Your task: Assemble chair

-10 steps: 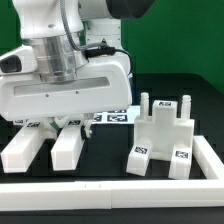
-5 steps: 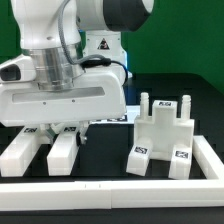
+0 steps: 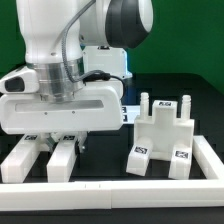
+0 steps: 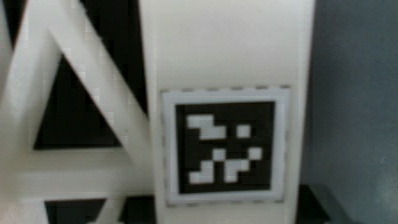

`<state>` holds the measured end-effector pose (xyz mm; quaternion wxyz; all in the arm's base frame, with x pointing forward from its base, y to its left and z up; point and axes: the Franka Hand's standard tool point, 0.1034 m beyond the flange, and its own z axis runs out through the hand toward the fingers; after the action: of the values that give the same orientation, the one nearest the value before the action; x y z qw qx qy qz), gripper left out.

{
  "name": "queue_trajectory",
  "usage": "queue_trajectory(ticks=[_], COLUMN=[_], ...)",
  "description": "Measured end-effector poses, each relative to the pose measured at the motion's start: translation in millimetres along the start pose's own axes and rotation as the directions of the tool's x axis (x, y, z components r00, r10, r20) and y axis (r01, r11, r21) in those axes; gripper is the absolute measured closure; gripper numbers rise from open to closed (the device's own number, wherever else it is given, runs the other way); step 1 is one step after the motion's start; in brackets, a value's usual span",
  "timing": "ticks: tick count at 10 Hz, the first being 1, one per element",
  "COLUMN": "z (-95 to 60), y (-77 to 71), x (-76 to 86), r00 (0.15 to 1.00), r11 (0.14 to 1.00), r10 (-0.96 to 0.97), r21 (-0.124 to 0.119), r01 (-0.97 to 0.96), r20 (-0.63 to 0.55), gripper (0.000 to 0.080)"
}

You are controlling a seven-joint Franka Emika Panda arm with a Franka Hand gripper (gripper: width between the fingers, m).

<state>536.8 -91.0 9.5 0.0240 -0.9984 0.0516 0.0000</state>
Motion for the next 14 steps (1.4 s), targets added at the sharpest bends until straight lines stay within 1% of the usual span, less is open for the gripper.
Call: queue_trajectory(ticks=[1,2,3,4,5,6,7,8,9,10,11,12,13,14], z=[0.0,-0.1,-5.1,-14.1,-20.7,-22.6,-25.8,-29.7,-31.1,-37.1,-46.3,-46.3,-44.9,-43.9], y=[0.0,0.1,1.0,3.2,10.7,17.7,19.9,23.9,22.3,17.7,24.2,24.8,20.0,13.1], x=[0.0,0.1,2.9,9.2,18.3,20.4,21.7,20.3,15.2,14.9,17.4,15.4,14.8,14.2], r00=[1.0,1.0,1.0,0.999,0.994,0.983,0.971,0.948,0.934,0.921,0.891,0.879,0.884,0.893], r11=[1.0,1.0,1.0,1.0,0.999,0.998,0.995,0.988,0.985,0.984,0.977,0.977,0.983,0.986], r10=[0.0,0.0,0.001,0.002,-0.006,-0.02,-0.034,-0.082,-0.097,-0.11,-0.14,-0.167,-0.152,-0.143], r21=[0.0,0.0,0.001,-0.003,-0.036,-0.07,-0.1,-0.153,-0.167,-0.171,-0.206,-0.198,-0.164,-0.141], r01=[0.0,0.0,-0.001,-0.002,0.002,0.008,0.01,0.035,0.042,0.048,0.054,0.084,0.087,0.09], r20=[0.0,0.0,-0.009,-0.036,-0.111,-0.18,-0.237,-0.308,-0.343,-0.373,-0.433,-0.448,-0.443,-0.428], gripper=[0.0314,0.0205,0.0205,0.0161,0.0153,0.0153,0.0153,0.0151,0.0151,0.0151,0.0151,0.0151,0.0151,0.0151])
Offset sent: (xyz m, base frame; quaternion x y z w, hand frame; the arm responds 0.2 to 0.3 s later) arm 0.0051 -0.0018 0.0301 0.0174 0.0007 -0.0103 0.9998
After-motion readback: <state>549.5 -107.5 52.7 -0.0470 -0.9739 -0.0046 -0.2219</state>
